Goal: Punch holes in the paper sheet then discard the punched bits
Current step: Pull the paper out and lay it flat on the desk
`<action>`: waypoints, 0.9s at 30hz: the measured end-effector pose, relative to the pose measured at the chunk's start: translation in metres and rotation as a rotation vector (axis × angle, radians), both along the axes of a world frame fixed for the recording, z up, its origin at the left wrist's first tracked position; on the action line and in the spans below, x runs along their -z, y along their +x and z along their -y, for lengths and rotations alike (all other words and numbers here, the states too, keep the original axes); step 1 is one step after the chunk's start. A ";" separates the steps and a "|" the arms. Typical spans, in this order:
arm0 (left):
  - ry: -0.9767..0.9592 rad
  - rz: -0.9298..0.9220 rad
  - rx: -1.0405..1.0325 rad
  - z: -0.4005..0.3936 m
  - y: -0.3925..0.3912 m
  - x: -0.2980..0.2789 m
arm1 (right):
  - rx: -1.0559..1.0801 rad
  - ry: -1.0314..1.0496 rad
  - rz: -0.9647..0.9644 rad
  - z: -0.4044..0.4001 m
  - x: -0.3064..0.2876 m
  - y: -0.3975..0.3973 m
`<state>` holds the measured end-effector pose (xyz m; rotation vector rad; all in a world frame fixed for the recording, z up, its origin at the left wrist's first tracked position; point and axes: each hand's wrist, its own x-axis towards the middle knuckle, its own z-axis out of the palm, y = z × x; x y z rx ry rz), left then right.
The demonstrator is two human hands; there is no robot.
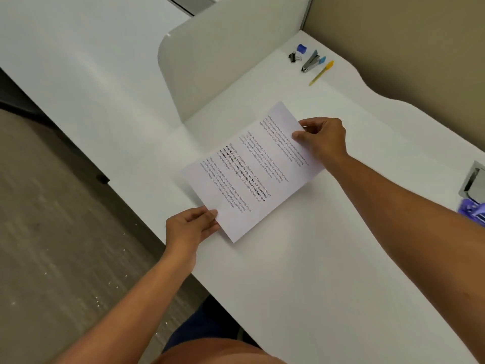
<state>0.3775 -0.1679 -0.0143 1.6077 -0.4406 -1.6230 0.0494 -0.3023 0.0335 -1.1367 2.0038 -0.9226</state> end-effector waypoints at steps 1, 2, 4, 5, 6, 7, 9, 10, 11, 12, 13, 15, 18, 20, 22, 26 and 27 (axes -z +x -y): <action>0.009 0.002 -0.014 0.005 0.004 0.001 | -0.013 0.005 -0.010 0.012 0.002 0.008; 0.018 0.005 -0.024 0.010 0.008 0.003 | -0.022 0.010 -0.019 0.023 0.005 0.014; 0.038 0.021 -0.038 0.018 0.013 0.005 | -0.045 0.030 -0.045 0.042 0.012 0.025; 0.050 0.031 -0.042 0.021 0.015 0.006 | -0.063 0.043 -0.059 0.050 0.016 0.030; 0.064 0.041 -0.045 0.024 0.016 0.007 | -0.084 0.055 -0.073 0.056 0.020 0.033; 0.080 0.050 -0.048 0.025 0.017 0.008 | -0.105 0.066 -0.085 0.061 0.025 0.035; 0.106 0.063 -0.046 0.027 0.017 0.009 | -0.133 0.091 -0.117 0.066 0.031 0.039; 0.114 0.068 -0.038 0.026 0.016 0.009 | -0.142 0.101 -0.135 0.067 0.034 0.039; 0.121 0.073 -0.028 0.026 0.016 0.009 | -0.151 0.108 -0.152 0.067 0.036 0.039; 0.124 0.080 -0.017 0.026 0.015 0.010 | -0.156 0.114 -0.163 0.066 0.038 0.039; 0.126 0.089 -0.009 0.026 0.014 0.010 | -0.160 0.119 -0.173 0.065 0.041 0.038; 0.131 0.113 -0.007 0.026 0.013 0.009 | -0.167 0.124 -0.199 0.062 0.045 0.038; 0.117 0.178 0.030 0.025 0.012 0.009 | -0.174 0.135 -0.220 0.058 0.045 0.040; 0.101 0.210 0.062 0.022 0.012 0.008 | -0.183 0.133 -0.256 0.057 0.044 0.043; 0.104 0.223 0.070 0.020 0.014 0.008 | -0.207 0.136 -0.311 0.056 0.045 0.042; -0.041 0.546 0.231 0.012 0.022 0.009 | -0.227 0.146 -0.332 0.055 0.046 0.043; -0.184 0.709 0.306 0.010 0.024 0.010 | -0.229 0.129 -0.326 0.053 0.046 0.043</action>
